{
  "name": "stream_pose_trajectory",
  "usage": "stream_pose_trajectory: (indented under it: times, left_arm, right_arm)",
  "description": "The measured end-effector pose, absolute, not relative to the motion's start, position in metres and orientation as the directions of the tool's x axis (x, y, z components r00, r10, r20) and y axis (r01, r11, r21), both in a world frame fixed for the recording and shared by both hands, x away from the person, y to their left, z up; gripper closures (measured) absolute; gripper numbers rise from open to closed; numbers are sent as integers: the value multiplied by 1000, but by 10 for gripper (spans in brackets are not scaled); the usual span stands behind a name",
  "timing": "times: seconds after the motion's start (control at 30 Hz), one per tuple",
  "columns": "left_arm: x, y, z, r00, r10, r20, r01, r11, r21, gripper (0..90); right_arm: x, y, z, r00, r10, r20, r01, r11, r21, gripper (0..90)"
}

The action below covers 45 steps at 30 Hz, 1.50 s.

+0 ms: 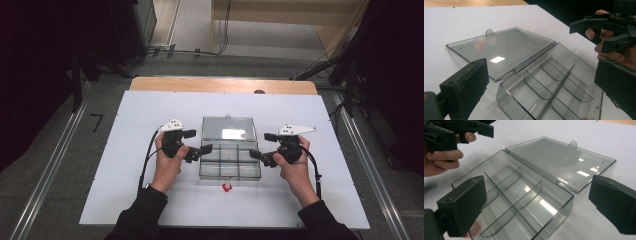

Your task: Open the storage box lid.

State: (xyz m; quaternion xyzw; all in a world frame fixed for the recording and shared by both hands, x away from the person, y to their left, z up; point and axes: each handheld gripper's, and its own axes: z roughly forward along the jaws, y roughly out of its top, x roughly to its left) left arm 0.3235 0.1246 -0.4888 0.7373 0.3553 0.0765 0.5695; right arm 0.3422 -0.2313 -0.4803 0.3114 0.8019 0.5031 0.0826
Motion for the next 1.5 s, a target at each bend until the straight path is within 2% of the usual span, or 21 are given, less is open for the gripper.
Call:
stream_pose_trajectory:
  times: [0.37, 0.83, 1.37, 1.5]
  left_arm:
    - [296, 126, -492, 752, 617, -232, 396, -143, 907, 0]
    - [259, 139, -490, 759, 617, -208, 356, -126, 926, 0]
    - [229, 164, -500, 742, 641, -198, 349, -117, 930, 0]
    - [225, 169, -503, 739, 647, -187, 350, -132, 927, 0]
  right_arm:
    - [317, -229, -478, -818, 552, 164, 384, 311, 869, 0]
    - [285, -219, -473, -837, 540, 83, 321, 363, 875, 0]
    - [261, -210, -478, -866, 496, 64, 306, 423, 853, 0]
    - [256, -208, -480, -872, 484, 69, 305, 428, 851, 26]
